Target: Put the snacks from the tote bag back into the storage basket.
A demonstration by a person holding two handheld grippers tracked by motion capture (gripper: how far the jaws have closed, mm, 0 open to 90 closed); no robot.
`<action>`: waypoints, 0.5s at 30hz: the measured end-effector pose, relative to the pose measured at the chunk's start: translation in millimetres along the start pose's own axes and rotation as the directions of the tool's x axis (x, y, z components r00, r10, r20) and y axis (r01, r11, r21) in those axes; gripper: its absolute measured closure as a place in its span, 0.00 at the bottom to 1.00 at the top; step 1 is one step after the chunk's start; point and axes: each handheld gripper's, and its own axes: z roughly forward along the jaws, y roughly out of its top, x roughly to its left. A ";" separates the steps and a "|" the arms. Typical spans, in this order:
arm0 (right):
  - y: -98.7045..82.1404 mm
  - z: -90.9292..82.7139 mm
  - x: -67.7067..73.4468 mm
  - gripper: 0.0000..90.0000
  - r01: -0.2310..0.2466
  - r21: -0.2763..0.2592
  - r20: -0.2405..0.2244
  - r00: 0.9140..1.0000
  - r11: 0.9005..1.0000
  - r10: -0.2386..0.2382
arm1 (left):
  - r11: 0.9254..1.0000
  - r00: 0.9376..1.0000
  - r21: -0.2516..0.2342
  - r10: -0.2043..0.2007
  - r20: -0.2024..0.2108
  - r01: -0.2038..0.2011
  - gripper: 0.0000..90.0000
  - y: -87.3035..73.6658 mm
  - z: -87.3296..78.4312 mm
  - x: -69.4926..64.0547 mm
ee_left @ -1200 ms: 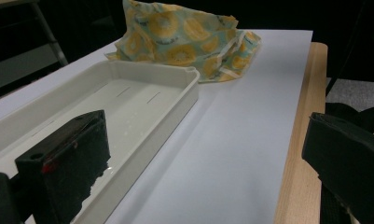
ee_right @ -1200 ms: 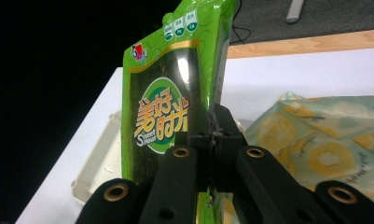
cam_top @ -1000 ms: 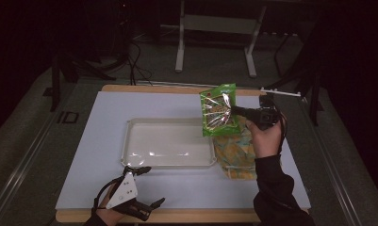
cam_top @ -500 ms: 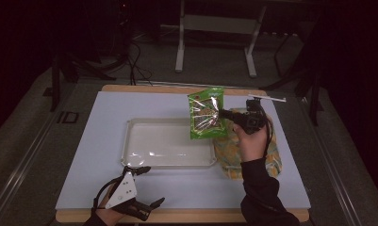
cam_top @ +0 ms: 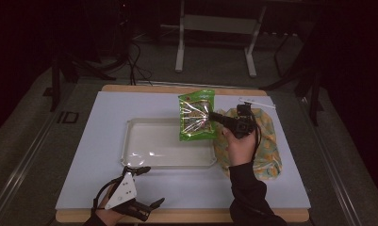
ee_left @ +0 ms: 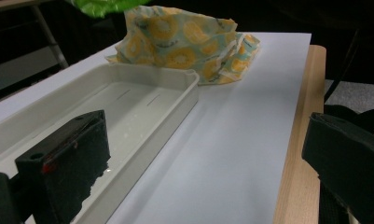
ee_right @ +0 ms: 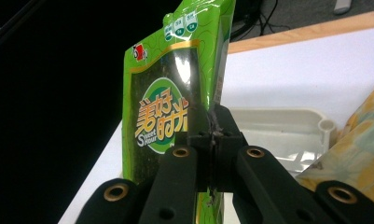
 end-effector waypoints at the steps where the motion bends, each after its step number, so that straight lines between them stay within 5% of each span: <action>1: -1.5 1.3 -1.3 0.99 -0.002 0.002 -0.006 1.000 1.000 0.002 | 1.000 1.000 0.000 0.001 0.000 -0.001 0.01 0.0 0.1 -0.1; 15: -31.3 25.9 -21.8 0.99 -0.065 0.065 -0.004 0.998 0.996 0.066 | 1.000 1.000 0.007 0.006 0.003 -0.006 0.01 -0.1 0.6 -0.8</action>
